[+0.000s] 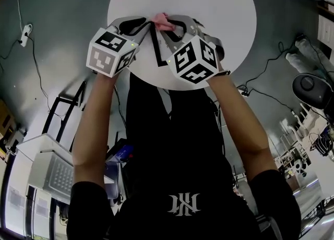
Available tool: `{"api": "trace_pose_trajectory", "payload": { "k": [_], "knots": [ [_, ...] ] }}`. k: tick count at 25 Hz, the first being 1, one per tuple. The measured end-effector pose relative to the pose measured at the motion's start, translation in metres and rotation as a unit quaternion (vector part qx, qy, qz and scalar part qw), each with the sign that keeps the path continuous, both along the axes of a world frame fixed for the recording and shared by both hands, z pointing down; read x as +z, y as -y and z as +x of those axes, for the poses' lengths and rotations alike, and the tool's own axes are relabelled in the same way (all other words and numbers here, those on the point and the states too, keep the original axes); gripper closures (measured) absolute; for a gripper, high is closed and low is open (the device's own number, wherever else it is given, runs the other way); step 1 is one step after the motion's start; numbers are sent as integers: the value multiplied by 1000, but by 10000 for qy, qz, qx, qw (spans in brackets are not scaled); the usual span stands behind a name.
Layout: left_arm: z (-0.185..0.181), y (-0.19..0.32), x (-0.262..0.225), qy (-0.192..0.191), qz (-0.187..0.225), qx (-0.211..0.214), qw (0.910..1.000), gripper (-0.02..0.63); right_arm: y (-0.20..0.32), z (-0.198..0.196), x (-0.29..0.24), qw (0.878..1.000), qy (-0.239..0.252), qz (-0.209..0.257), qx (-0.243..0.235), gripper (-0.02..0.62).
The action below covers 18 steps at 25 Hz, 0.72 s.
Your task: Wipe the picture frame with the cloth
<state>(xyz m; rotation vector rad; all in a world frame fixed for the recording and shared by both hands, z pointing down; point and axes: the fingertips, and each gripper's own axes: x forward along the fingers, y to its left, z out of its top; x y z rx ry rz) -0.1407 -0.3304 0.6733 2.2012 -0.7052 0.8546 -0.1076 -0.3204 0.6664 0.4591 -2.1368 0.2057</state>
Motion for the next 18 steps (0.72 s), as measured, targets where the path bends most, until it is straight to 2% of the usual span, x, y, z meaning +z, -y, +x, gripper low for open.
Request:
{"api": "trace_pose_trajectory", "payload": {
  "k": [5, 8, 18],
  "knots": [
    [0, -1, -2, 26, 15, -36, 10000, 551, -22, 9, 5, 9995, -164, -137, -239, 517],
    [2, 1, -2, 28, 20, -43, 10000, 551, -32, 15, 7, 9993, -119, -263, -227, 517],
    [1, 3, 0, 50, 24, -59, 10000, 551, -78, 20, 9, 9950, -185, -763, -623, 517]
  ]
}}
